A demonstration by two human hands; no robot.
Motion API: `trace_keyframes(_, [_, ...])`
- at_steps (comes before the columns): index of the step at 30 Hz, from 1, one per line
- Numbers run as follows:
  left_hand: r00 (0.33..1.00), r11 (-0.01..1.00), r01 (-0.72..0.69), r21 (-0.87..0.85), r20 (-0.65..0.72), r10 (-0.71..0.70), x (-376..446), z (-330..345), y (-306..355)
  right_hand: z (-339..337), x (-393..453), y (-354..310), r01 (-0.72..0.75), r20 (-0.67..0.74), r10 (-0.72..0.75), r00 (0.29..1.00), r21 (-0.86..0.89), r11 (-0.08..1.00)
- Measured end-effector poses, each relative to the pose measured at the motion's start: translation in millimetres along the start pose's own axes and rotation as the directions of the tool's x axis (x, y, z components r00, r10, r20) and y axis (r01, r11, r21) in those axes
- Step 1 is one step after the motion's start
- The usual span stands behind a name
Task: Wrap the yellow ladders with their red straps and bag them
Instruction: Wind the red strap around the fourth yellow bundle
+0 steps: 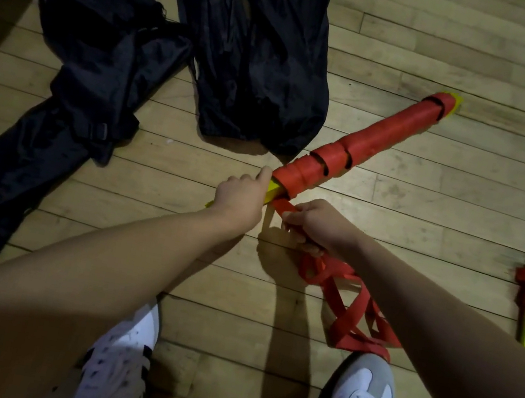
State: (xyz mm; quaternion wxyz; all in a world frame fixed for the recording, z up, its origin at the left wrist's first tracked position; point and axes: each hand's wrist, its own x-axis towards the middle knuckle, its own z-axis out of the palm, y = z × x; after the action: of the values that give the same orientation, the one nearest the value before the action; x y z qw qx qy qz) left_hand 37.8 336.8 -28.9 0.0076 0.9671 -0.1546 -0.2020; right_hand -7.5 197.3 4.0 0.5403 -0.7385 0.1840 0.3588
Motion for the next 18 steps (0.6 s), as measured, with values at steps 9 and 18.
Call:
trace_keyframes(9, [0.989,0.971,-0.048,0.235,-0.127,0.08,19.9,-6.0,-5.3,5.3,10.0,-5.0,0.041,-0.127,-0.022,0.992,0.15,0.988])
trace_keyframes(18, [0.945,0.886,-0.249,0.391,-0.103,0.311,-8.6,39.2,-15.1,-10.4,4.9,5.5,-0.043,-0.048,0.052,0.997,0.177,0.983])
